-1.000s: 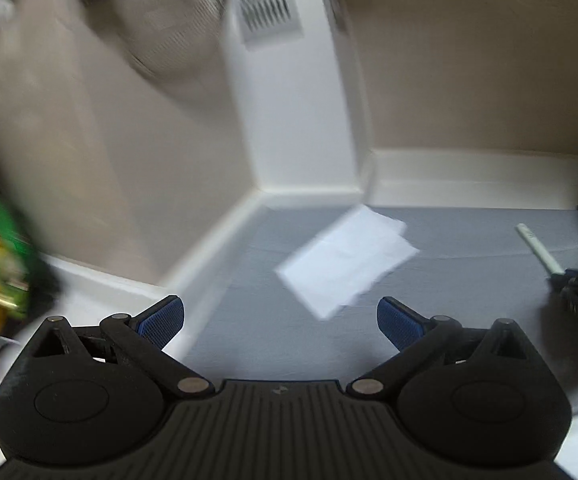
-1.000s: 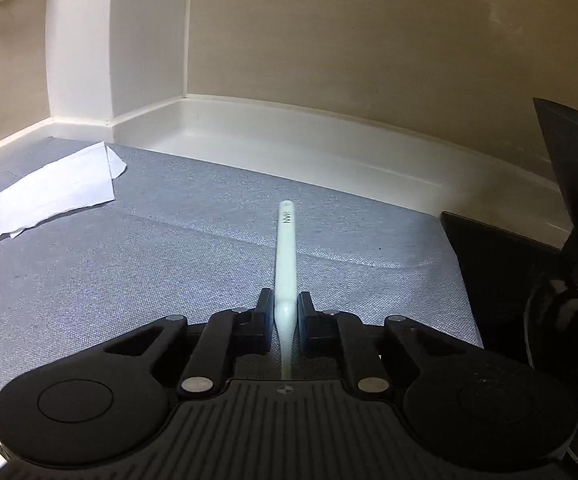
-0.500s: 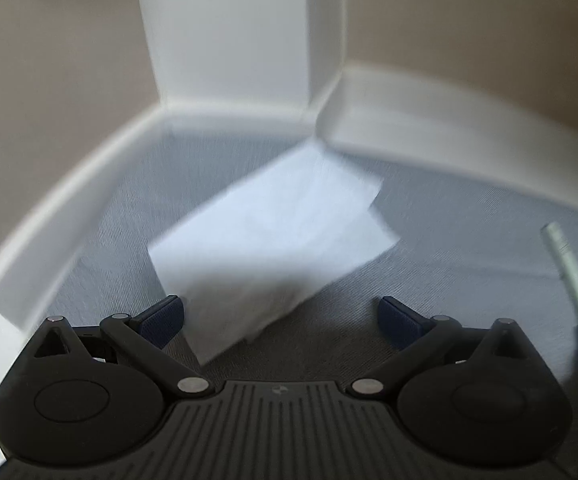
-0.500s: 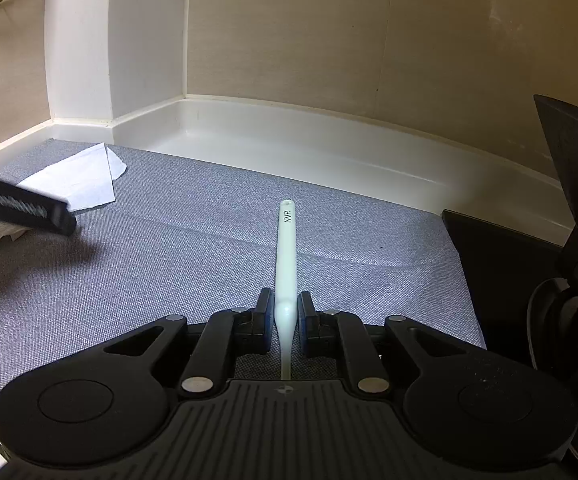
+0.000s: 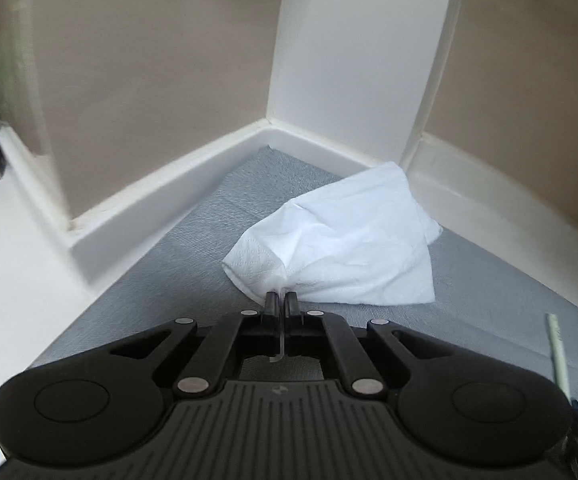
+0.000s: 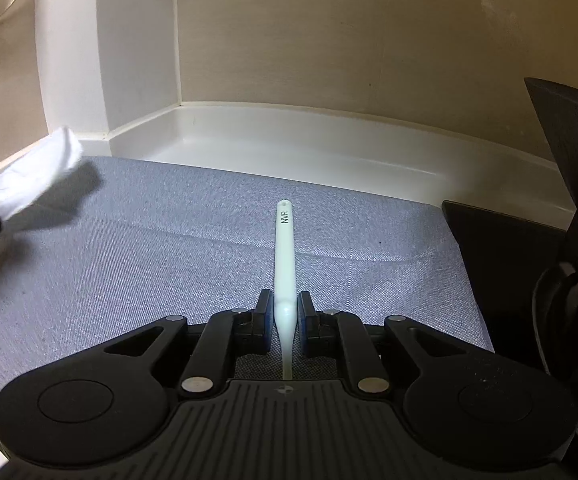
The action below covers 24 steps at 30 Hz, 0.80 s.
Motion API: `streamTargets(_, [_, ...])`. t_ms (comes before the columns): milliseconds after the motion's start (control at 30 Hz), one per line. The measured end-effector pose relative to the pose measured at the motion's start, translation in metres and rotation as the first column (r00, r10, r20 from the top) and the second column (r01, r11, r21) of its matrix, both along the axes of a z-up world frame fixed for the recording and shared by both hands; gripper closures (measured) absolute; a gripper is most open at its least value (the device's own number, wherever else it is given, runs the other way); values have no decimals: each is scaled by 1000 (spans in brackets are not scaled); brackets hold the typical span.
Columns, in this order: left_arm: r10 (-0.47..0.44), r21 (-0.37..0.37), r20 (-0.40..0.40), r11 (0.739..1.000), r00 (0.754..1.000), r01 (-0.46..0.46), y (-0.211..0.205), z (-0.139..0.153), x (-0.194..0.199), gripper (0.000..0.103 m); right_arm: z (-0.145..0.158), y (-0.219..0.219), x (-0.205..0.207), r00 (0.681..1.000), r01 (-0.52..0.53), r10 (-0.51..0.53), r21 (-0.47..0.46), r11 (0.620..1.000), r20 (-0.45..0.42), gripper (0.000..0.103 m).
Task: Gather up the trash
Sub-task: 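Carry the toothbrush and tissue with both grippers down over the bin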
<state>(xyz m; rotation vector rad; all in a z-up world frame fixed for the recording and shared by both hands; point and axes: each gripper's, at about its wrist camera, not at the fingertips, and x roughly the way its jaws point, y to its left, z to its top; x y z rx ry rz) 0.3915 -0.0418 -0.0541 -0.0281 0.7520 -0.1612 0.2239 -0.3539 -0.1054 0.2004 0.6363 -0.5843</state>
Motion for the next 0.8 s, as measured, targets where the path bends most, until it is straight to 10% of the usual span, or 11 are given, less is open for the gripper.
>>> streamTargets(367, [22,72,117,997,993,-30,64,43,-130,102,12,15,-10,987,-92,93,-15,996,134,90])
streamTargets(800, [78,38,-2,996,997,-78,172,47,-297,102,42,60,-52,958,-246,235,47,968,162,90])
